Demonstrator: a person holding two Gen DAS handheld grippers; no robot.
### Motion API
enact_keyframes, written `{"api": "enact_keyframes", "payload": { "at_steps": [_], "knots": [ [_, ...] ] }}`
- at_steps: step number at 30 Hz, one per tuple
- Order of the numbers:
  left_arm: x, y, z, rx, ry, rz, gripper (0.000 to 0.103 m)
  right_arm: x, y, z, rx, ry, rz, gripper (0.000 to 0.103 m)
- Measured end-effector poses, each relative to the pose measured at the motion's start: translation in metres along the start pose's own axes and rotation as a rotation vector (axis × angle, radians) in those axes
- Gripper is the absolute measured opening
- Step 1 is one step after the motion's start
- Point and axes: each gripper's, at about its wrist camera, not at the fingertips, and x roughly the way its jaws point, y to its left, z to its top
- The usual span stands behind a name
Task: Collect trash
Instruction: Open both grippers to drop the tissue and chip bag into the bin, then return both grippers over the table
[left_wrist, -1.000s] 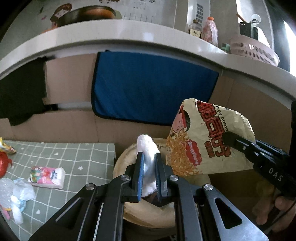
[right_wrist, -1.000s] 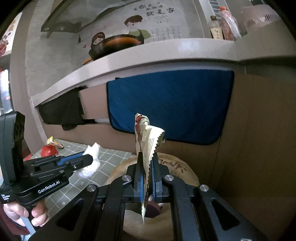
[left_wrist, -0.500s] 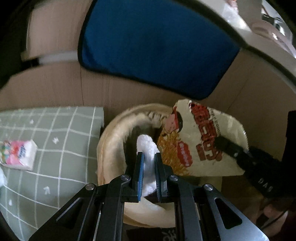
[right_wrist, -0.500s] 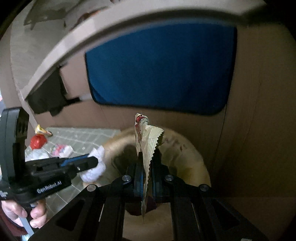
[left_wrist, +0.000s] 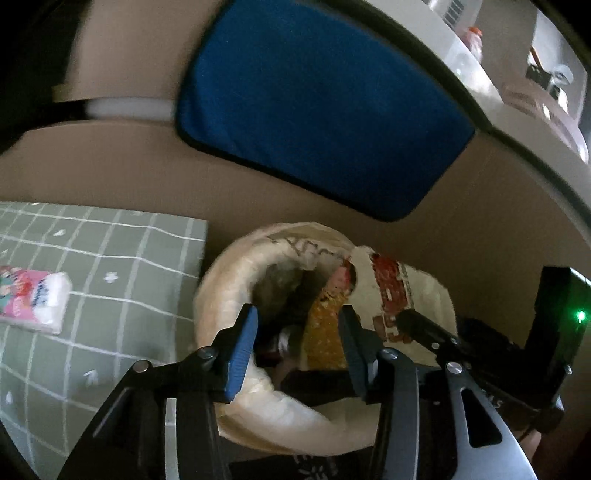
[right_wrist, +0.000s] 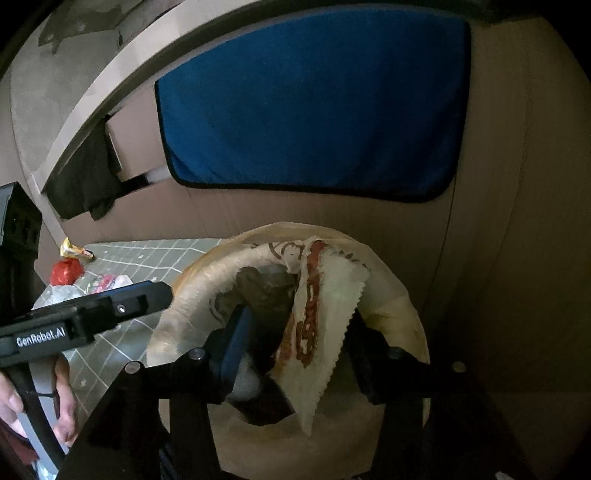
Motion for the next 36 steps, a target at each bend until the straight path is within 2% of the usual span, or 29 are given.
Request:
{"api": "enact_keyframes", "payload": {
  "at_steps": [9, 16, 23, 30, 33, 36],
  "knots": [
    [-0.071, 0.039, -0.006, -0.013, -0.085, 0.120, 0.047, -0.026, 0.039, 0.010, -0.082, -0.046, 0.032, 0.053],
    [-0.132, 0.078, -0.007, -0.018, -0.177, 0.201, 0.047, -0.049, 0.063, 0.035, -0.066, -0.098, 0.142, 0.057],
    [-0.192, 0.146, -0.021, -0.107, -0.246, 0.332, 0.047, -0.055, 0.104, 0.047, -0.110, -0.113, 0.171, 0.057],
    [-0.238, 0.213, -0.043, -0.194, -0.292, 0.435, 0.047, -0.032, 0.161, 0.038, -0.160, -0.081, 0.234, 0.057],
    [-0.244, 0.231, -0.051, -0.216, -0.288, 0.454, 0.047, -0.015, 0.184, 0.031, -0.174, -0.044, 0.276, 0.057],
    [-0.236, 0.237, -0.060, -0.188, -0.253, 0.386, 0.047, 0.001, 0.205, 0.020, -0.207, -0.002, 0.301, 0.057]
  ]
}}
